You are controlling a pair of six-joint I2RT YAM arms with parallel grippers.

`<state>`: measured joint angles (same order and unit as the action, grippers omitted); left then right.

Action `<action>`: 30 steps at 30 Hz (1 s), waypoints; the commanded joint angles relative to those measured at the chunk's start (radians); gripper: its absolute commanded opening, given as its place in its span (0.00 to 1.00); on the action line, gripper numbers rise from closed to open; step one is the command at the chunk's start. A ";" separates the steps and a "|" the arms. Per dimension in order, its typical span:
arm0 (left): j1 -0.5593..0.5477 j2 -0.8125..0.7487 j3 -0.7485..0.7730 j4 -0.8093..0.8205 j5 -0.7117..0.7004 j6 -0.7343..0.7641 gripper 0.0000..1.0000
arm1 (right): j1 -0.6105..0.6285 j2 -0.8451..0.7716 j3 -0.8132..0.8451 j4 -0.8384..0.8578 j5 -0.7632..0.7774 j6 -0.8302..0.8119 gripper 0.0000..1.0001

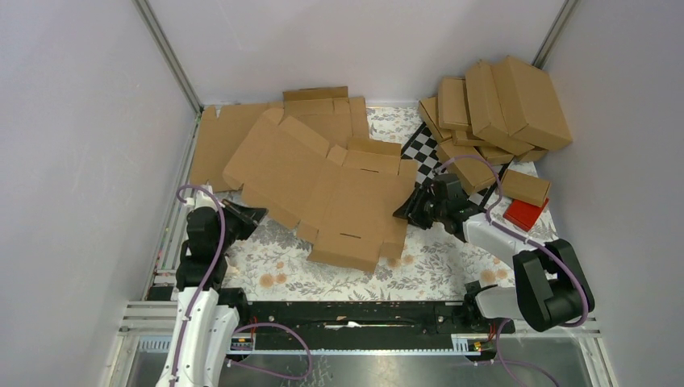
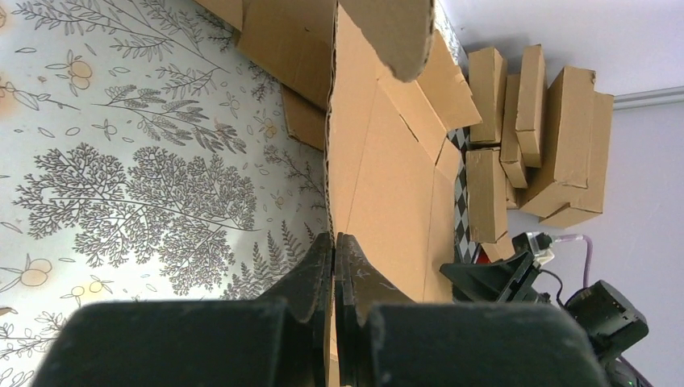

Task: Fold the paper box

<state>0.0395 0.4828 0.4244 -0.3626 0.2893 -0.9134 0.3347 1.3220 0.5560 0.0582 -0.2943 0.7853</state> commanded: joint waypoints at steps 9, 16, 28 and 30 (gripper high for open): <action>-0.001 -0.011 -0.048 0.103 0.052 0.022 0.62 | 0.023 0.001 0.195 -0.141 -0.041 -0.201 0.00; 0.000 0.079 -0.046 0.123 0.070 0.064 0.85 | 0.023 -0.023 0.261 -0.306 0.003 -0.324 0.00; 0.005 0.124 0.054 0.030 -0.085 0.117 0.99 | 0.023 -0.025 0.344 -0.548 0.158 -0.432 0.00; 0.016 0.165 0.124 -0.034 -0.149 0.157 0.99 | 0.023 -0.039 0.336 -0.564 0.194 -0.441 0.00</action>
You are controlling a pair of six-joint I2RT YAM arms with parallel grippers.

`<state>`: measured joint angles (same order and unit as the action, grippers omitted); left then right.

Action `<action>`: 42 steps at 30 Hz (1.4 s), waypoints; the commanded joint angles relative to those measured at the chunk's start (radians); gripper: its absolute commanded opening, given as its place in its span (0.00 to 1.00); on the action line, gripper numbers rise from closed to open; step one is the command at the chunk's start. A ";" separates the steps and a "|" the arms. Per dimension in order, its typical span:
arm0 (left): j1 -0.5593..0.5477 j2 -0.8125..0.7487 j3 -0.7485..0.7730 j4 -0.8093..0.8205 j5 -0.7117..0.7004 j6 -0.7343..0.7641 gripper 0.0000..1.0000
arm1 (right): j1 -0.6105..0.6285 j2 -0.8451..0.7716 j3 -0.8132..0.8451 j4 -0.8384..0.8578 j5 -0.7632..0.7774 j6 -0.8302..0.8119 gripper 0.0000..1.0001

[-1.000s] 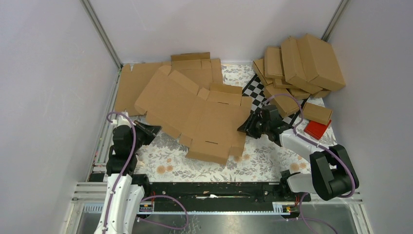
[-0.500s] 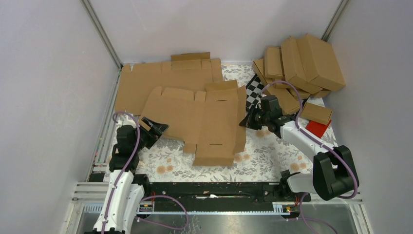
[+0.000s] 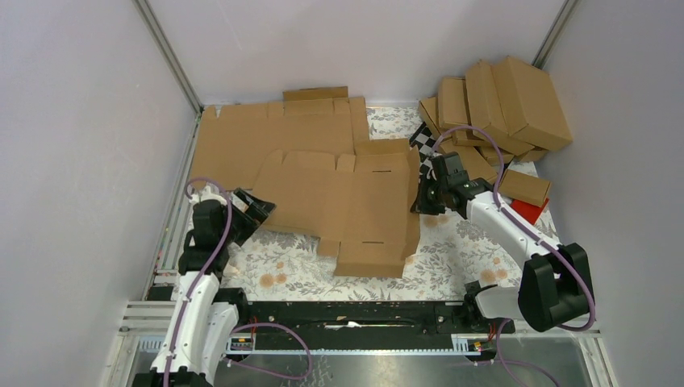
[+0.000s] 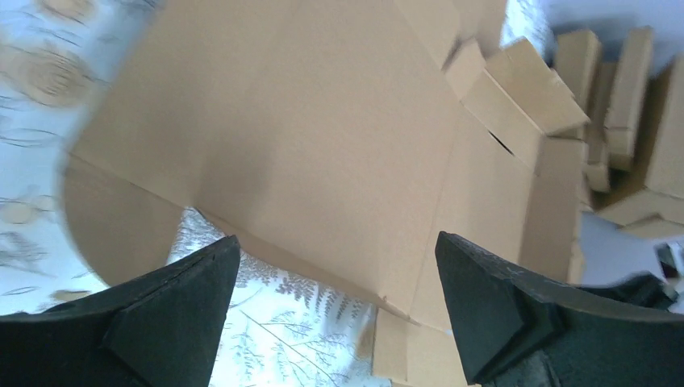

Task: Fold the paper box

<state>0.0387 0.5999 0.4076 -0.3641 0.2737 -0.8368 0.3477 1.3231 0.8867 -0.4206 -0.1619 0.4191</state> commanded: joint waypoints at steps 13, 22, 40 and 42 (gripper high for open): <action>0.050 0.428 0.499 -0.264 -0.042 0.409 0.99 | 0.010 -0.102 -0.046 -0.106 0.083 -0.062 0.01; 0.050 0.587 0.484 -0.240 -0.018 0.465 0.99 | 0.010 -0.102 -0.053 -0.102 0.126 -0.057 0.02; 0.084 0.839 0.384 -0.129 0.114 0.416 0.99 | 0.010 -0.089 -0.077 -0.067 0.118 -0.026 0.03; 0.084 0.882 0.377 -0.112 0.188 0.409 0.98 | 0.010 -0.081 -0.079 -0.062 0.116 -0.024 0.03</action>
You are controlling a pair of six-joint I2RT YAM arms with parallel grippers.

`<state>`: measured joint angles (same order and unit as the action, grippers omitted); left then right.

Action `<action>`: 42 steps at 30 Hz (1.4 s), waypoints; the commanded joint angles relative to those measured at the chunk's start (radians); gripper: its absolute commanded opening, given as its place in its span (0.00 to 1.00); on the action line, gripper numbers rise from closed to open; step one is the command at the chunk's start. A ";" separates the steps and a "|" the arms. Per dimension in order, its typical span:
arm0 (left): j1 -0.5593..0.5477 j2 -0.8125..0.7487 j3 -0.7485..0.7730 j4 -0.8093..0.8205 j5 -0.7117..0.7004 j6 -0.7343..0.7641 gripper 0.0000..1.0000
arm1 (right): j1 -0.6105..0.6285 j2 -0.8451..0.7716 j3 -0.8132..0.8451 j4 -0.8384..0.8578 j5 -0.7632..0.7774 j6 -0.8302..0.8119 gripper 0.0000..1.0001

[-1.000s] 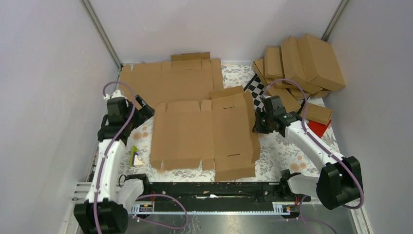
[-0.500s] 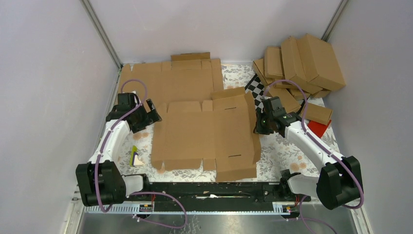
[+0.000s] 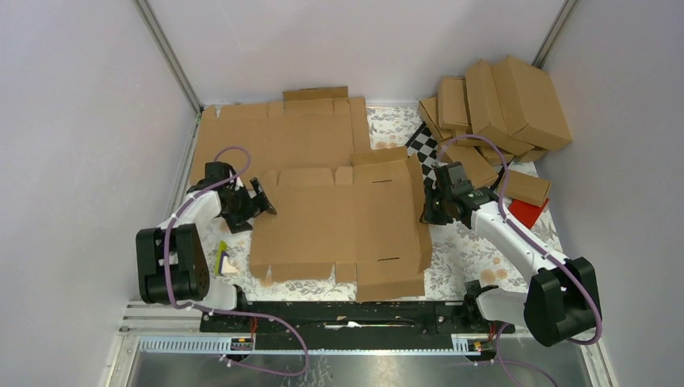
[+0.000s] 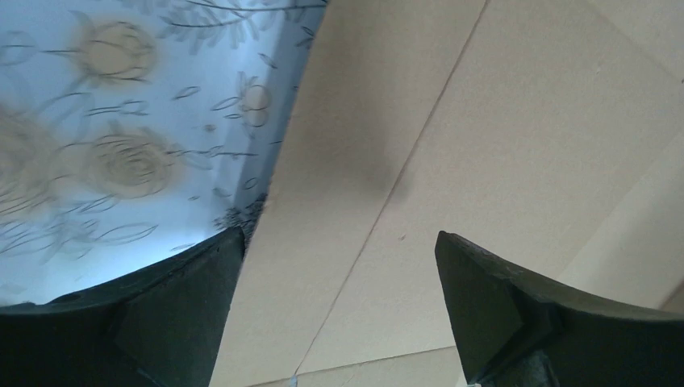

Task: Fold the paper box

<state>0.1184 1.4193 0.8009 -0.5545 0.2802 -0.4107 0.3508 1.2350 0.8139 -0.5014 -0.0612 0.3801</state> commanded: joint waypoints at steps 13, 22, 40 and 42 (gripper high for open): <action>0.002 0.018 -0.040 0.167 0.509 0.019 0.64 | 0.007 0.031 0.004 0.024 -0.020 0.023 0.04; 0.003 -0.075 -0.046 0.171 0.480 0.012 0.54 | 0.007 0.034 0.001 0.021 0.002 0.017 0.08; -0.070 -0.036 -0.020 0.106 0.244 0.011 0.38 | 0.007 0.113 0.033 0.008 0.019 0.009 0.29; -0.071 -0.031 -0.015 0.100 0.251 0.017 0.25 | 0.007 0.134 0.042 0.018 0.010 0.013 0.29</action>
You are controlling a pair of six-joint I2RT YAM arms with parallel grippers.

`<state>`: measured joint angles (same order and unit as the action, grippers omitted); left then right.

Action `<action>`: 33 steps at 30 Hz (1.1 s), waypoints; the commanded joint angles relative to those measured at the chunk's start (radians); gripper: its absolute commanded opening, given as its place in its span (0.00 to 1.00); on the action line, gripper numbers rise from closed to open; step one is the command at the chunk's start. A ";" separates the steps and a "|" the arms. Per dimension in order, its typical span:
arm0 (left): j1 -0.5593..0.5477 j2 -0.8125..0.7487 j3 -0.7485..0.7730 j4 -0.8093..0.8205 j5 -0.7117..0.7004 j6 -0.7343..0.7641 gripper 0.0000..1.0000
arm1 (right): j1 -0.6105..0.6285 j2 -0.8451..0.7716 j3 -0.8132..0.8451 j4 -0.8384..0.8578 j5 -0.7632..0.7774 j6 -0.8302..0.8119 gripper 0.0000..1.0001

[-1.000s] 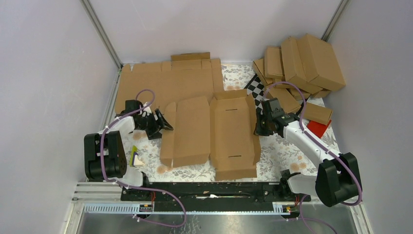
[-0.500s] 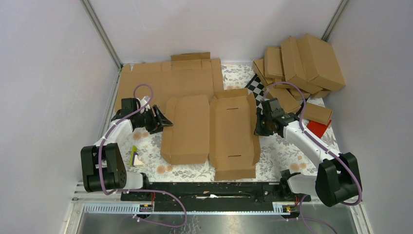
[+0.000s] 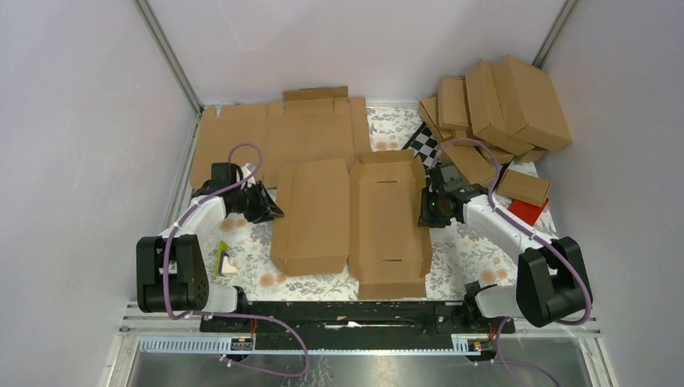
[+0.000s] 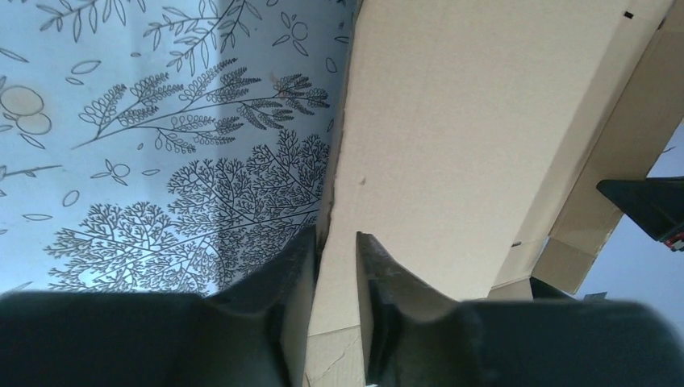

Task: Fold the paper box

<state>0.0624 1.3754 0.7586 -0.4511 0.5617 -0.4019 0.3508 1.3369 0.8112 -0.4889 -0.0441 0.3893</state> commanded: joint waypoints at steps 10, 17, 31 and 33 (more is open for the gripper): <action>-0.015 -0.106 0.034 0.037 0.098 -0.029 0.00 | 0.008 0.035 0.060 0.025 -0.064 -0.002 0.26; -0.015 -0.278 0.090 0.038 0.089 -0.072 0.00 | 0.042 -0.055 0.075 0.109 -0.104 0.021 0.03; -0.117 -0.694 -0.013 0.262 -0.018 -0.054 0.00 | 0.115 -0.346 -0.090 0.549 0.024 -0.003 0.00; -0.139 -0.759 -0.057 0.299 -0.067 -0.048 0.00 | 0.118 -0.425 -0.189 0.668 0.109 -0.009 0.00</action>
<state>-0.0296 0.7254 0.7662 -0.2859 0.5694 -0.4572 0.4469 1.0519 0.7444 -0.1234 -0.0681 0.3981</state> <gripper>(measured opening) 0.016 0.022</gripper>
